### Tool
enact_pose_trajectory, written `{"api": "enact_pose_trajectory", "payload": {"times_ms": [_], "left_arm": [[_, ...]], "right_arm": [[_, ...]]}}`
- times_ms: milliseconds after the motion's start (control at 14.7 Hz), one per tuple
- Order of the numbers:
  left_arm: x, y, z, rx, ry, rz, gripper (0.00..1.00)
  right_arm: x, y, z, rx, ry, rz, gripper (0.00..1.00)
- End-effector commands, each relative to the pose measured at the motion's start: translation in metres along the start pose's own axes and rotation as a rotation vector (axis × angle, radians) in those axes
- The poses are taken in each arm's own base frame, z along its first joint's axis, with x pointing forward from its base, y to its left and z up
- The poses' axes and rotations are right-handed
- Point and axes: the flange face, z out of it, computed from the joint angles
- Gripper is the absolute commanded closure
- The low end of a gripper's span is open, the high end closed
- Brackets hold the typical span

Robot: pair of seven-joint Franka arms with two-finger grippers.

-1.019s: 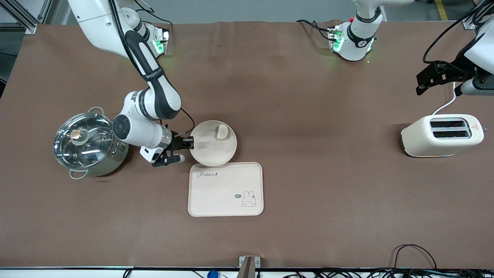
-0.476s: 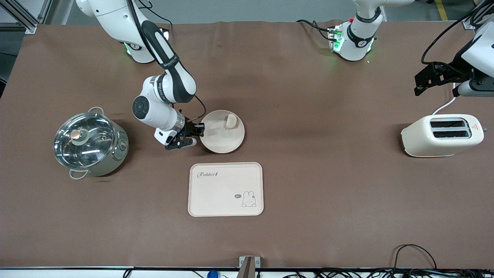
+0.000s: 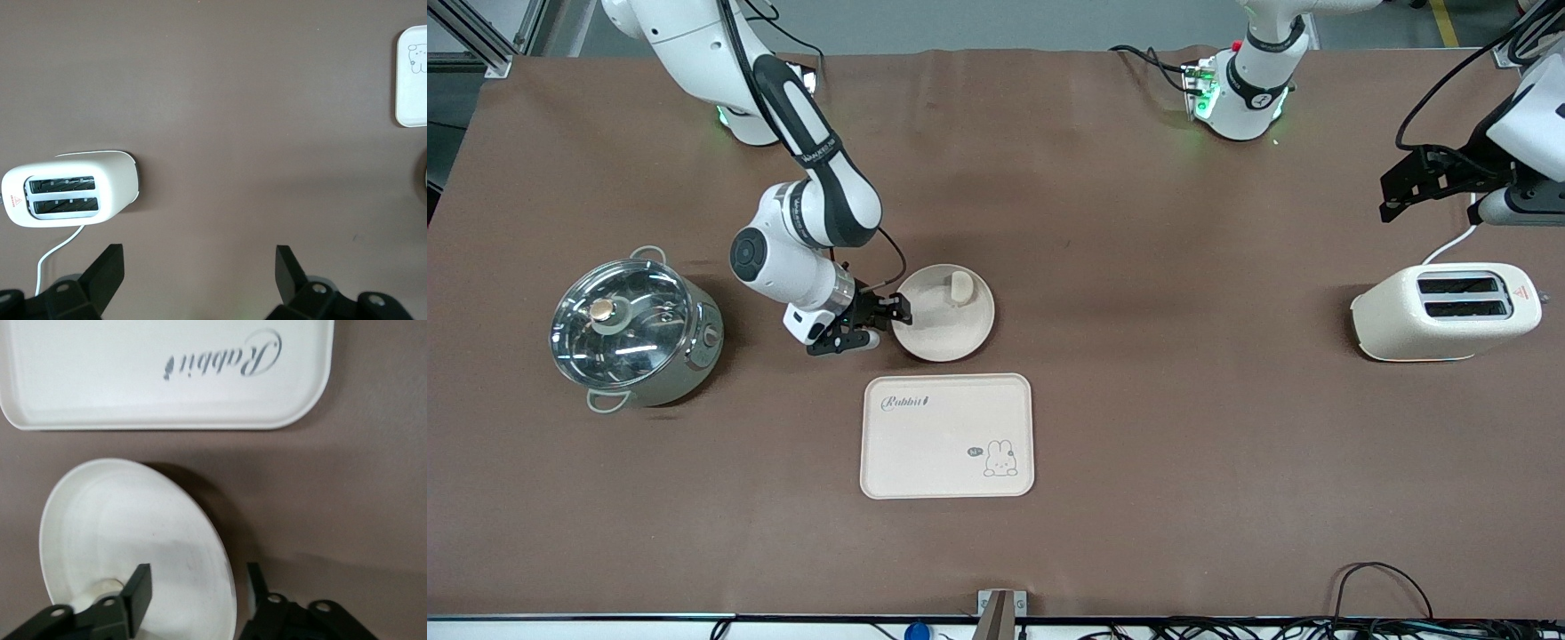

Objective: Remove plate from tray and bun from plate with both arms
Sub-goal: 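Withdraw the right gripper while the left gripper moves toward the plate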

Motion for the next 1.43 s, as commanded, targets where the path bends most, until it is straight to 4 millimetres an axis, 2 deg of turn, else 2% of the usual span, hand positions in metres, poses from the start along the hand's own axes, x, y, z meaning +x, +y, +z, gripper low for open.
{"api": "enact_pose_trajectory", "payload": {"times_ms": [0, 136, 204, 476, 612, 816, 883, 1019, 1223, 1359], "left_arm": [[0.004, 0.007, 0.003, -0.01, -0.012, 0.011, 0.0], [0.004, 0.008, 0.003, -0.011, -0.01, 0.012, 0.0], [0.005, 0.009, 0.004, -0.012, -0.01, 0.014, 0.0], [0.01, 0.017, 0.011, -0.013, -0.016, 0.026, 0.0], [0.012, 0.023, 0.014, -0.012, -0.017, 0.037, 0.0], [0.021, 0.047, 0.027, -0.019, -0.019, 0.07, 0.0], [0.025, 0.064, 0.037, -0.02, -0.027, 0.073, 0.0], [0.03, 0.099, 0.05, -0.023, -0.018, 0.06, 0.0], [0.036, 0.154, 0.076, -0.03, -0.014, 0.02, 0.0], [0.037, 0.195, 0.099, -0.032, -0.023, -0.009, 0.0]], "right_arm": [[0.015, 0.015, -0.038, 0.058, -0.004, 0.047, 0.0], [0.024, 0.035, -0.083, 0.091, 0.026, 0.068, 0.0], [0.026, 0.044, -0.1, 0.103, 0.031, 0.079, 0.0], [0.035, 0.124, -0.188, 0.071, 0.033, 0.034, 0.0], [0.036, 0.159, -0.243, 0.022, 0.024, 0.016, 0.0], [0.03, 0.195, -0.337, -0.003, -0.024, 0.019, 0.0], [0.028, 0.203, -0.372, -0.023, -0.033, 0.016, 0.0], [0.024, 0.205, -0.431, -0.108, -0.045, -0.004, 0.0], [0.014, 0.184, -0.505, -0.202, -0.049, -0.04, 0.0], [-0.004, 0.164, -0.55, -0.265, -0.035, -0.049, 0.0]]}}
